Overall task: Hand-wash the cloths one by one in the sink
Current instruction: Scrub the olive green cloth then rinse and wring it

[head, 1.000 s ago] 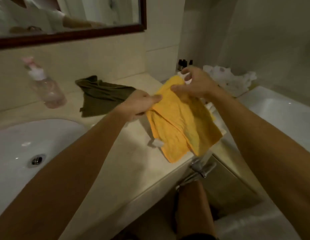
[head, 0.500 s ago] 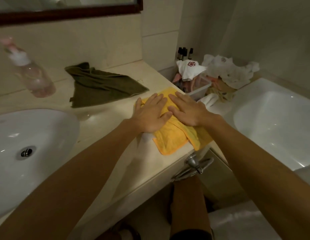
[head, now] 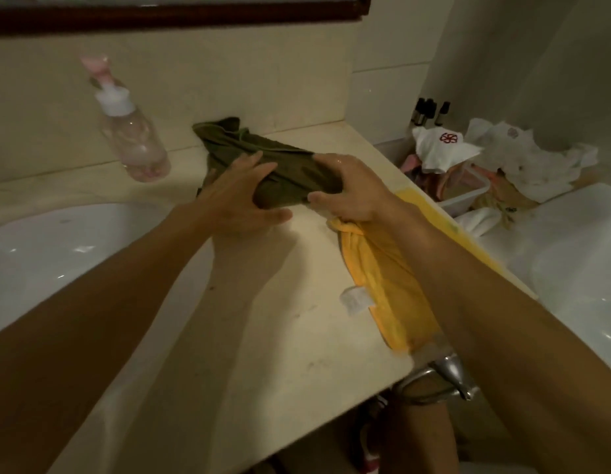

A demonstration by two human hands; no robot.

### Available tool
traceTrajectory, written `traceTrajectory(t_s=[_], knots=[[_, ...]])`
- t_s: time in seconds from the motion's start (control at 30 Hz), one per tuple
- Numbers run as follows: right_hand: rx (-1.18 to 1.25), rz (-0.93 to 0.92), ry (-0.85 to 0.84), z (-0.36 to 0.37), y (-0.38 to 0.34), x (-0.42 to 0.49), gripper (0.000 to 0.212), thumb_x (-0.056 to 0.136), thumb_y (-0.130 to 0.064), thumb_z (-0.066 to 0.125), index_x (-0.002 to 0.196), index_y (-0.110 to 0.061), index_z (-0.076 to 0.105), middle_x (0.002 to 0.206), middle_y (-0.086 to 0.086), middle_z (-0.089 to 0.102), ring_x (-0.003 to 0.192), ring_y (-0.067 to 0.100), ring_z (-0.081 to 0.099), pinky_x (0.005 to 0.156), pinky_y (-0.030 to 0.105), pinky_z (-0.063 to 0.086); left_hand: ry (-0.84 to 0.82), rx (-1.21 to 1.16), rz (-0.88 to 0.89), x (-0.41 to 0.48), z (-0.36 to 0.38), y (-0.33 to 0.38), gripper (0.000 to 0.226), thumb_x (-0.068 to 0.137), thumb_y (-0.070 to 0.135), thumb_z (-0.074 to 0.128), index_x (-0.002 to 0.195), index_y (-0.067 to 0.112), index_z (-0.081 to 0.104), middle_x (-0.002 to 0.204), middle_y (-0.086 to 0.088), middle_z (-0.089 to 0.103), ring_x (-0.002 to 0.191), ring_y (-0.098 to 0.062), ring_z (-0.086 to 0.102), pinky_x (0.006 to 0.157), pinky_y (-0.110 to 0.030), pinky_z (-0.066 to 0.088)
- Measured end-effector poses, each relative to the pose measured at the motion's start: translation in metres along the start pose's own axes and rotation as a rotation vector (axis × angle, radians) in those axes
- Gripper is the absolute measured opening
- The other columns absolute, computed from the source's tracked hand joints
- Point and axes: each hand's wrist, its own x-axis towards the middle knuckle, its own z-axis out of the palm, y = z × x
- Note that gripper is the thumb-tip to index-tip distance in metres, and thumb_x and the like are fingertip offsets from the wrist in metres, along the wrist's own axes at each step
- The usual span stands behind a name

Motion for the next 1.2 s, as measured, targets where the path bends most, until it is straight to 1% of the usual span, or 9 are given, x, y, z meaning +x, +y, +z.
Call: traceTrajectory(t_s=[0.07, 0.13, 0.27, 0.43, 0.57, 0.67, 0.8, 1.03, 1.2], knots=[[-0.027, 0.015, -0.066, 0.004, 0.004, 0.021, 0.095, 0.069, -0.074, 0.058, 0.152, -0.029, 0.046, 0.145, 0.001, 0.056, 0.130, 0.026, 0.052, 0.107, 0.049, 0.046, -0.081, -0.014, -0.061, 0.006, -0.002, -0.019, 0.101, 0.079, 0.078, 0.057, 0.159, 0.031, 0.016, 0.168, 0.002, 0.006, 0.154, -0.025, 0.008, 0.121, -0.058, 0.015], [-0.101, 0.053, -0.137, 0.006, 0.004, 0.030, 0.083, 0.077, -0.068, 0.063, 0.147, -0.024, 0.054, 0.140, 0.007, 0.060, 0.125, 0.030, 0.057, 0.104, 0.048, 0.049, -0.113, -0.021, -0.085, 0.009, 0.004, -0.034, 0.088, 0.085, 0.075, 0.054, 0.157, 0.034, 0.023, 0.166, 0.002, 0.017, 0.151, -0.027, 0.021, 0.119, -0.054, 0.024], [-0.234, 0.047, -0.052, 0.018, 0.008, 0.039, 0.035, 0.098, -0.036, 0.060, 0.122, -0.012, 0.066, 0.116, 0.017, 0.060, 0.106, 0.038, 0.059, 0.086, 0.045, 0.053, 0.147, -0.077, 0.046, 0.007, 0.013, -0.048, 0.027, 0.101, 0.031, 0.051, 0.121, 0.017, 0.063, 0.122, -0.009, 0.061, 0.110, -0.031, 0.058, 0.091, -0.043, 0.049], [-0.141, 0.038, 0.049, 0.009, -0.011, 0.023, 0.011, 0.103, -0.031, 0.055, 0.098, -0.021, 0.056, 0.096, 0.007, 0.062, 0.091, 0.029, 0.059, 0.074, 0.038, 0.047, 0.321, -0.130, 0.041, -0.007, -0.007, -0.044, 0.019, 0.104, 0.026, 0.047, 0.111, 0.012, 0.058, 0.090, -0.006, 0.060, 0.075, -0.025, 0.055, 0.068, -0.034, 0.041], [-0.006, -0.015, 0.148, -0.016, -0.045, 0.008, 0.010, 0.103, -0.027, 0.058, 0.097, -0.020, 0.057, 0.088, -0.003, 0.056, 0.078, 0.013, 0.051, 0.065, 0.029, 0.037, 0.456, -0.213, 0.078, -0.031, -0.038, -0.045, 0.024, 0.098, 0.029, 0.052, 0.108, 0.012, 0.065, 0.090, -0.014, 0.070, 0.078, -0.032, 0.065, 0.071, -0.036, 0.051], [0.097, -0.089, 0.198, -0.037, -0.084, 0.000, 0.013, 0.102, -0.025, 0.060, 0.096, -0.014, 0.061, 0.086, -0.002, 0.058, 0.076, 0.011, 0.051, 0.065, 0.026, 0.039, 0.509, -0.252, 0.051, -0.059, -0.071, -0.050, 0.020, 0.100, 0.027, 0.056, 0.111, 0.013, 0.067, 0.089, -0.005, 0.068, 0.081, -0.023, 0.063, 0.069, -0.030, 0.048], [0.189, -0.163, 0.209, -0.053, -0.132, -0.005, 0.011, 0.102, -0.027, 0.061, 0.094, -0.020, 0.061, 0.085, -0.008, 0.059, 0.078, 0.004, 0.054, 0.064, 0.019, 0.038, 0.558, -0.245, 0.024, -0.100, -0.114, -0.063, 0.020, 0.099, 0.027, 0.059, 0.115, 0.017, 0.068, 0.099, 0.003, 0.065, 0.089, -0.011, 0.058, 0.073, -0.014, 0.040], [0.202, -0.282, 0.090, -0.039, -0.229, -0.006, 0.014, 0.102, -0.032, 0.061, 0.090, -0.025, 0.061, 0.088, -0.004, 0.062, 0.082, 0.010, 0.059, 0.066, 0.024, 0.044, 0.587, -0.165, -0.091, -0.189, -0.167, -0.108, 0.017, 0.097, 0.027, 0.063, 0.110, 0.018, 0.069, 0.101, 0.002, 0.068, 0.092, -0.013, 0.060, 0.082, -0.031, 0.048], [0.232, -0.241, -0.171, 0.016, -0.262, 0.001, 0.024, 0.098, -0.031, 0.066, 0.096, -0.007, 0.068, 0.095, 0.012, 0.068, 0.091, 0.028, 0.065, 0.087, 0.048, 0.054, 0.332, -0.155, -0.233, -0.243, -0.153, -0.154, 0.009, 0.096, 0.026, 0.065, 0.102, 0.023, 0.071, 0.085, 0.010, 0.062, 0.080, -0.012, 0.060, 0.066, -0.025, 0.042]])
